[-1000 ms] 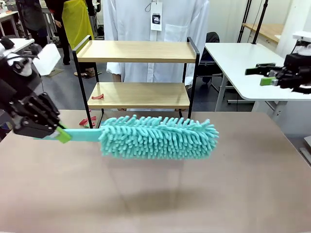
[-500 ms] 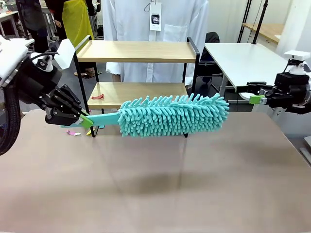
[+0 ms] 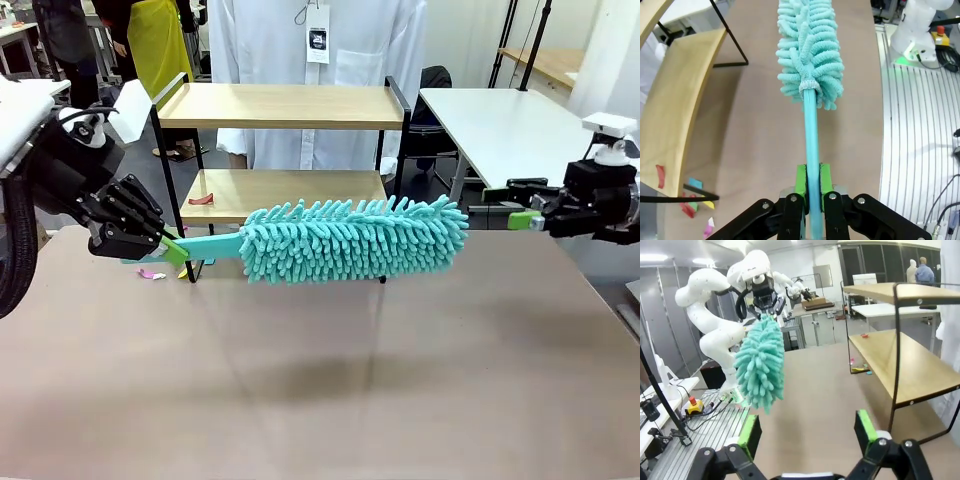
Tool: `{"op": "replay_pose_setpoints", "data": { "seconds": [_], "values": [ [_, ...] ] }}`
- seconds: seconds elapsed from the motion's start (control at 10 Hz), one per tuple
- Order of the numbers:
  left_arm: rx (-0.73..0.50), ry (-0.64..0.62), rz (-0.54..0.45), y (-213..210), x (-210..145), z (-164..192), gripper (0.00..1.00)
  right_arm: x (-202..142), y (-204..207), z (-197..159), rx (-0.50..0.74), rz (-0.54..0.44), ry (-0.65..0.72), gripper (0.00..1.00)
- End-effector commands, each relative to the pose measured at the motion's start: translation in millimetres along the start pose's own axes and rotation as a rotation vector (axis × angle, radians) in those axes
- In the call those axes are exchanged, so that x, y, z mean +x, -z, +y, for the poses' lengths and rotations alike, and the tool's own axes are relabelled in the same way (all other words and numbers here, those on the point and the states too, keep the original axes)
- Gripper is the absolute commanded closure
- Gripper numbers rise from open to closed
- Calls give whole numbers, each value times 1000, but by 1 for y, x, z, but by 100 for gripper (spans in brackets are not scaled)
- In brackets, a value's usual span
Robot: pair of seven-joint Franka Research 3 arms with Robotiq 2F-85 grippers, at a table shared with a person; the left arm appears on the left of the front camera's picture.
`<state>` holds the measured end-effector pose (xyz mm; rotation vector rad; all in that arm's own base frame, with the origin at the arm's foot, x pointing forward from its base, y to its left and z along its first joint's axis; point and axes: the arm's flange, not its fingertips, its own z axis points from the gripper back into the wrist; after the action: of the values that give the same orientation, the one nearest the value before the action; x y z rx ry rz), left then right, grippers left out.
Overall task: Clean the shelf.
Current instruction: Hand the Duster back to the human.
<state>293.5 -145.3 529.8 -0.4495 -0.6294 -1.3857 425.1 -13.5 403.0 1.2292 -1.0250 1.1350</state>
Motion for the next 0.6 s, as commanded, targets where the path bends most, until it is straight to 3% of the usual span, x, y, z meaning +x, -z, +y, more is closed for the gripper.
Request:
{"op": "replay_pose_setpoints", "data": {
  "seconds": [0.0,0.5],
  "values": [
    [-4,-7,-12,-2,2,-2,87,-8,18,31,-27,33,-12,0],
    [-4,-7,-12,-2,2,-2,87,-24,45,61,-43,-50,-3,0]
  ]
}}
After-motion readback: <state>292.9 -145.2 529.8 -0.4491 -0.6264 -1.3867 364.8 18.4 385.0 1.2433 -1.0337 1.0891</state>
